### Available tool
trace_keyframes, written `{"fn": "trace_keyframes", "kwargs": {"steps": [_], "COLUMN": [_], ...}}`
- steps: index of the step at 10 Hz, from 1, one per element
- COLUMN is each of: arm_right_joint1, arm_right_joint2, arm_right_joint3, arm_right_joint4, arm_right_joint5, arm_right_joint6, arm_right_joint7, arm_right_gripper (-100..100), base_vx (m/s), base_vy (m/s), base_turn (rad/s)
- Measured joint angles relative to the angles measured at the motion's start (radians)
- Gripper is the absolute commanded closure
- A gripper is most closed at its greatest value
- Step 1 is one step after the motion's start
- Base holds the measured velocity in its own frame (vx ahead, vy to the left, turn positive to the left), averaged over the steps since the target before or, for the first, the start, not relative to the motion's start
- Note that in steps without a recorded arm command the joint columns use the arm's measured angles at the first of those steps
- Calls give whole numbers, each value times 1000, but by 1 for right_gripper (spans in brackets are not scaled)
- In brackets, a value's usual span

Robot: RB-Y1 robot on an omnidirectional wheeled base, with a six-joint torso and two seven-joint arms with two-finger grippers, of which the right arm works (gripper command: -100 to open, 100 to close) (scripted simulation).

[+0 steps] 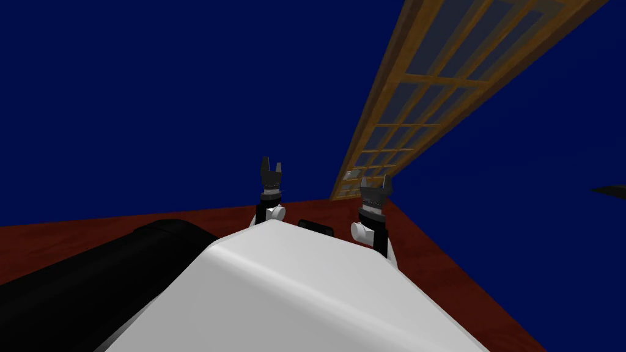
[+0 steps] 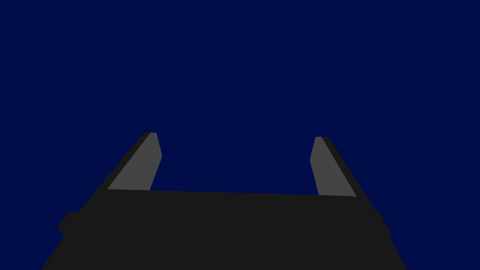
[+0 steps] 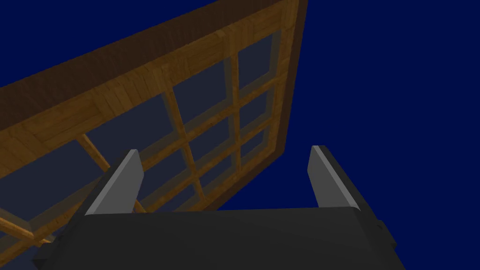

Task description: Pull the door open

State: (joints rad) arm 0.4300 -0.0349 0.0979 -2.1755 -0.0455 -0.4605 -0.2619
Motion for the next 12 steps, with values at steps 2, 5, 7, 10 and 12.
{"fn": "trace_keyframes", "kwargs": {"steps": [2, 5, 7, 10, 12], "arm_right_joint1": [-20, -38, -38, -56, -70], "arm_right_joint2": [-15, -37, -57, -87, -98], "arm_right_joint3": [18, 33, 63, 77, 90], "arm_right_joint4": [56, 133, 201, 277, 330], "arm_right_joint5": [-45, -100, -152, -219, -254], "arm_right_joint6": [-19, -49, -95, -121, -140], "arm_right_joint7": [-45, -102, -155, -225, -262], "arm_right_gripper": [-100, -100, -100, -100, -100], "base_vx": [52, 53, 61, 31, 39], "base_vy": [-78, -73, -94, -69, -75], "base_turn": [139, 173, 131, 150, 145]}}
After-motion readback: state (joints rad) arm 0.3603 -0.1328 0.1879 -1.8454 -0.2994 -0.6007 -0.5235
